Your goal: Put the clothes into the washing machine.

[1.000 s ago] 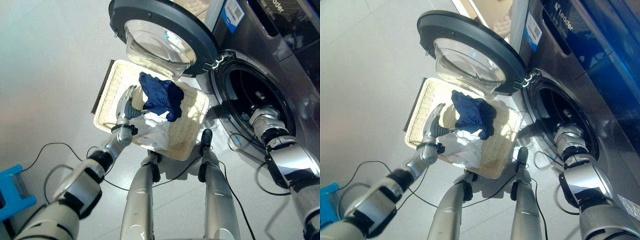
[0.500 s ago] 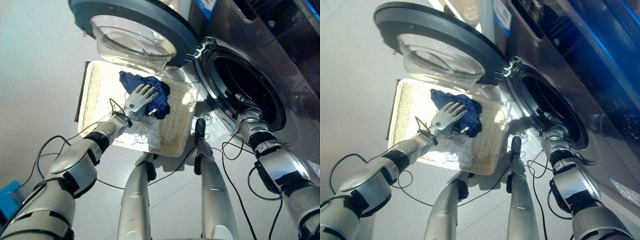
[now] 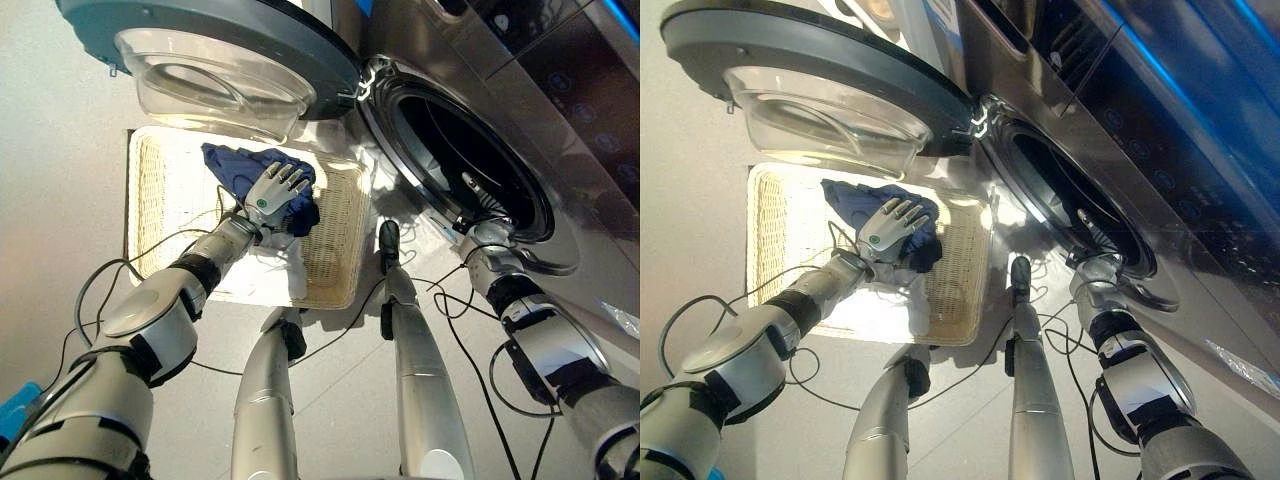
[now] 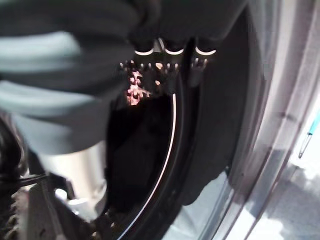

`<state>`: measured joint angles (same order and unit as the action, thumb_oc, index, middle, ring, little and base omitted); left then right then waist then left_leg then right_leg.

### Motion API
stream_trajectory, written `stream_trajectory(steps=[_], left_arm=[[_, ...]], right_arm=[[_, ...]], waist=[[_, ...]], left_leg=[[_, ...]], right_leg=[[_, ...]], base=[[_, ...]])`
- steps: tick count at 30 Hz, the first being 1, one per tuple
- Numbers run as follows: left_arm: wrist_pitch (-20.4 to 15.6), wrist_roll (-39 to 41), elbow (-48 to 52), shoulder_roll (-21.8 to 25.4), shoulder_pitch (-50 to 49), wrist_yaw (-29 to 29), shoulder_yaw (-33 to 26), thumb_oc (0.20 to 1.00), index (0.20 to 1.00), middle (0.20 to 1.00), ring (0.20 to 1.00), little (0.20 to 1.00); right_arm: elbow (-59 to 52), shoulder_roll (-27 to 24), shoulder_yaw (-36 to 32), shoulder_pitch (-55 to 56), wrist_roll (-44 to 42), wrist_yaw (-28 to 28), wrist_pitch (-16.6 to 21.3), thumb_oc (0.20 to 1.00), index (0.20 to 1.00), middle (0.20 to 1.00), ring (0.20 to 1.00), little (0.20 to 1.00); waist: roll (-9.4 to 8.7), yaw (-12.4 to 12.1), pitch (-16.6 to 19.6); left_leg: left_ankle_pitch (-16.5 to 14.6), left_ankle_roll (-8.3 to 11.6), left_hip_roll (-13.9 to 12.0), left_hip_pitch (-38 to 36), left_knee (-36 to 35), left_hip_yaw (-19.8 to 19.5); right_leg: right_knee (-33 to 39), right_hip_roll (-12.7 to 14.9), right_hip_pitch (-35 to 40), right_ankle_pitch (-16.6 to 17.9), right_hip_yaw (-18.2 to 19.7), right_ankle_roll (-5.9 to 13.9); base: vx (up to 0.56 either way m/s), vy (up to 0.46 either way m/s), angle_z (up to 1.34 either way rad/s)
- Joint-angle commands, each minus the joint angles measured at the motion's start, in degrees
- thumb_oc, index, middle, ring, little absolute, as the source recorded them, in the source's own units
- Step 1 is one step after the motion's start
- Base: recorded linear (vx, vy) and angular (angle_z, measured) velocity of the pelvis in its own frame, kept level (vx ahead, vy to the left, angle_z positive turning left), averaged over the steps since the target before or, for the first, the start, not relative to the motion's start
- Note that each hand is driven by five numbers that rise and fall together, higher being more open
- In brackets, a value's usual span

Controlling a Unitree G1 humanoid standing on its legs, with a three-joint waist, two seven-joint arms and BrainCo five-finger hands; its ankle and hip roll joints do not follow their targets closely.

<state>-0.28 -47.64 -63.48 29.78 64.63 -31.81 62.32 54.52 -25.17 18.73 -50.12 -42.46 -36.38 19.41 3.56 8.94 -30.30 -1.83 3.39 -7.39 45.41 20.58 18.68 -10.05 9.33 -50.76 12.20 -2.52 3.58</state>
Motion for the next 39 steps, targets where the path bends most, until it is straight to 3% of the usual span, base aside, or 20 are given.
stream_trajectory(steps=[1,6,7,8,9,10,11,13,16,17,18,19,21,23,24,26,27,29,30,39], left_arm=[[4.30,-3.84,-0.52,1.65,2.25,1.73,-0.31,1.000,1.000,1.000,1.000,1.000],[7.17,-7.37,-1.86,2.34,3.07,7.49,-0.57,1.000,1.000,1.000,1.000,1.000],[7.99,-7.92,-2.22,2.22,2.18,9.23,-0.17,1.000,1.000,1.000,1.000,1.000],[8.34,-8.09,-2.48,2.49,2.81,10.05,-0.27,1.000,1.000,1.000,1.000,1.000],[8.66,-8.85,-2.70,2.39,2.07,11.06,0.04,1.000,1.000,1.000,1.000,1.000],[9.20,-9.41,-2.93,2.89,2.95,12.07,-0.03,1.000,1.000,1.000,1.000,1.000],[9.31,-9.74,-2.99,2.81,2.37,13.26,0.23,1.000,1.000,1.000,1.000,1.000],[10.37,-12.29,-3.66,3.16,3.29,17.36,-0.09,1.000,1.000,1.000,1.000,1.000],[11.26,-14.08,-4.39,2.87,2.57,19.52,0.13,1.000,1.000,1.000,1.000,1.000],[11.31,-14.80,-5.03,3.11,2.98,22.76,0.33,1.000,1.000,1.000,1.000,1.000],[11.50,-14.84,-5.05,3.35,3.74,22.95,0.16,1.000,1.000,1.000,1.000,1.000],[11.90,-14.65,-5.33,3.21,3.02,24.24,0.33,1.000,1.000,1.000,1.000,1.000],[12.45,-13.66,-5.71,3.58,3.77,26.24,0.31,1.000,1.000,1.000,1.000,1.000],[11.88,-12.41,-6.00,3.55,3.01,26.17,0.26,0.200,0.200,0.200,0.200,0.200],[11.07,-12.04,-6.08,3.84,3.91,25.52,0.12,0.200,0.200,0.200,0.200,0.200],[10.08,-12.04,-6.42,3.60,3.32,23.20,0.36,0.200,0.200,0.200,0.200,0.200],[9.58,-12.20,-6.54,3.90,4.16,22.33,0.11,0.200,0.200,0.200,0.200,0.200],[7.53,-12.49,-6.68,3.69,4.22,18.40,0.33,0.200,0.200,0.200,0.200,0.200],[6.43,-12.61,-6.73,4.29,5.44,15.91,0.00,0.200,0.200,0.200,0.200,0.200],[-0.71,-8.10,-4.49,6.64,5.59,0.76,-1.88,0.200,0.200,0.200,0.200,0.200]], right_arm=[[-3.96,0.57,1.47,0.32,-0.54,-0.19,3.08,1.000,1.000,1.000,1.000,1.000],[-11.60,0.87,1.18,3.25,-3.06,-1.43,6.04,1.000,1.000,1.000,1.000,1.000],[-13.58,1.32,0.83,5.04,-4.40,-2.04,7.39,1.000,1.000,1.000,1.000,1.000],[-14.43,1.24,0.59,4.78,-5.32,-1.87,8.40,1.000,1.000,1.000,1.000,1.000],[-15.56,1.69,0.48,6.34,-5.85,-1.92,9.50,1.000,1.000,1.000,1.000,1.000],[-18.00,1.66,0.17,6.57,-5.54,-2.58,10.38,1.000,1.000,1.000,1.000,1.000],[-18.99,1.88,0.24,7.68,-5.38,-2.71,10.88,1.000,1.000,1.000,1.000,1.000],[-23.09,2.24,0.20,8.12,-4.35,-3.31,11.70,1.000,1.000,1.000,1.000,1.000],[-24.85,2.75,0.20,9.59,-4.16,-3.89,12.67,1.000,1.000,1.000,1.000,1.000],[-26.36,2.78,-0.10,10.18,-3.48,-4.40,12.97,1.000,1.000,1.000,1.000,1.000],[-26.62,2.59,-0.24,9.49,-3.29,-4.56,12.93,1.000,1.000,1.000,1.000,1.000],[-26.82,2.72,-0.17,10.25,-3.10,-4.76,12.82,1.000,1.000,1.000,1.000,1.000],[-27.22,2.79,-0.24,9.80,-3.51,-4.60,12.97,1.000,1.000,1.000,1.000,1.000],[-26.76,3.01,-0.28,10.54,-5.10,-3.73,13.39,1.000,1.000,1.000,1.000,1.000],[-26.44,2.83,-0.54,9.66,-6.09,-3.14,13.95,1.000,1.000,1.000,1.000,1.000],[-26.03,2.89,-0.47,9.97,-6.68,-2.50,14.20,1.000,1.000,1.000,1.000,1.000],[-26.03,2.61,-0.62,9.12,-6.77,-2.37,14.24,1.000,1.000,1.000,1.000,1.000],[-25.22,2.80,-0.22,8.82,-6.63,-2.30,14.47,1.000,1.000,1.000,1.000,1.000],[-25.21,2.43,-0.30,7.78,-6.98,-1.89,14.40,1.000,1.000,1.000,1.000,1.000],[-26.33,1.94,-0.11,9.50,-4.70,-2.72,12.46,1.000,1.000,1.000,1.000,1.000]], waist=[[0.28,-0.12,0.51],[-0.72,0.75,0.51],[-0.96,0.91,0.51],[-1.13,1.08,0.51],[-1.28,1.10,0.51],[-1.59,1.38,0.51],[-1.66,1.37,0.51],[-2.00,1.63,0.51],[-2.13,1.46,0.51],[-2.33,1.42,0.51],[-2.37,1.50,0.51],[-2.45,1.46,0.51],[-2.54,1.56,0.51],[-2.56,1.40,0.51],[-2.58,1.34,0.51],[-2.59,1.18,0.51],[-2.64,1.21,0.51],[-2.58,0.99,0.51],[-2.66,1.03,0.51],[-2.41,0.27,0.51]], left_leg=[[6.04,3.88,3.94,-0.16,-8.57,2.20],[6.75,4.19,3.42,1.66,-8.88,2.83],[5.48,4.89,3.32,0.66,-8.70,1.98],[6.87,4.37,3.23,2.38,-8.95,2.77],[5.61,4.99,3.20,1.24,-8.76,1.97],[7.04,4.48,3.03,3.40,-9.02,2.80],[5.76,5.04,3.02,2.20,-8.87,1.94],[7.34,4.53,2.84,4.94,-9.03,2.30],[6.00,5.08,2.73,4.27,-8.57,1.23],[5.77,5.06,2.46,5.11,-7.89,0.82],[7.09,4.50,2.41,6.65,-8.07,1.59],[5.64,5.09,2.41,5.31,-7.66,0.67],[6.84,4.46,2.34,7.15,-7.45,1.07],[5.33,4.99,2.30,5.79,-6.83,0.05],[6.70,4.45,2.19,7.14,-7.06,0.87],[5.32,5.14,2.15,5.47,-6.70,0.10],[6.68,4.60,2.13,6.81,-6.98,0.86],[5.24,5.25,2.05,4.81,-6.76,0.09],[6.56,4.73,2.07,5.85,-6.90,0.81],[6.28,4.83,1.93,1.39,-7.28,1.04]], right_leg=[[-3.33,-3.32,1.25,-5.65,-6.67,4.68],[-3.20,-3.73,-0.64,-5.07,-6.31,4.86],[-3.43,-3.79,0.46,-6.23,-6.06,5.47],[-2.98,-3.76,-1.27,-4.84,-6.16,5.00],[-3.34,-3.87,-0.13,-6.01,-6.01,5.58],[-2.93,-3.80,-2.39,-4.48,-6.09,5.13],[-3.34,-3.83,-1.19,-5.69,-5.97,5.68],[-3.14,-3.75,-3.92,-4.32,-5.90,5.22],[-3.68,-3.48,-3.10,-5.58,-5.88,5.73],[-4.31,-3.17,-3.85,-5.71,-5.88,5.76],[-3.97,-3.11,-5.42,-4.42,-6.04,5.24],[-4.44,-3.09,-4.03,-5.71,-5.91,5.80],[-4.46,-2.95,-5.90,-4.46,-5.93,5.27],[-5.27,-2.82,-4.52,-5.77,-5.89,5.86],[-4.83,-2.59,-5.83,-4.39,-6.30,5.31],[-5.21,-2.52,-4.02,-5.67,-6.36,5.88],[-4.82,-2.43,-5.38,-4.41,-6.61,5.34],[-5.48,-2.22,-3.39,-5.87,-6.80,5.95],[-5.07,-2.12,-4.45,-4.53,-7.04,5.38],[-5.87,-1.53,-0.30,-5.67,-7.97,5.21]], base=[[-0.01,0.007,-0.08],[0.01,0.007,-0.01],[0.00,0.000,0.00],[0.05,0.005,-0.04],[-0.04,-0.034,-0.06],[0.05,-0.002,-0.09],[0.00,-0.015,-0.07],[-0.03,-0.021,-0.05],[0.02,-0.050,-0.01],[-0.04,-0.064,0.04],[0.00,-0.054,0.04],[-0.05,-0.027,0.00],[0.00,0.000,0.00],[-0.01,-0.024,0.00],[-0.03,-0.044,-0.01],[-0.01,-0.019,0.01],[-0.07,-0.025,0.04],[-0.04,-0.006,-0.01],[-0.03,-0.004,-0.04],[-0.02,0.000,0.00]])
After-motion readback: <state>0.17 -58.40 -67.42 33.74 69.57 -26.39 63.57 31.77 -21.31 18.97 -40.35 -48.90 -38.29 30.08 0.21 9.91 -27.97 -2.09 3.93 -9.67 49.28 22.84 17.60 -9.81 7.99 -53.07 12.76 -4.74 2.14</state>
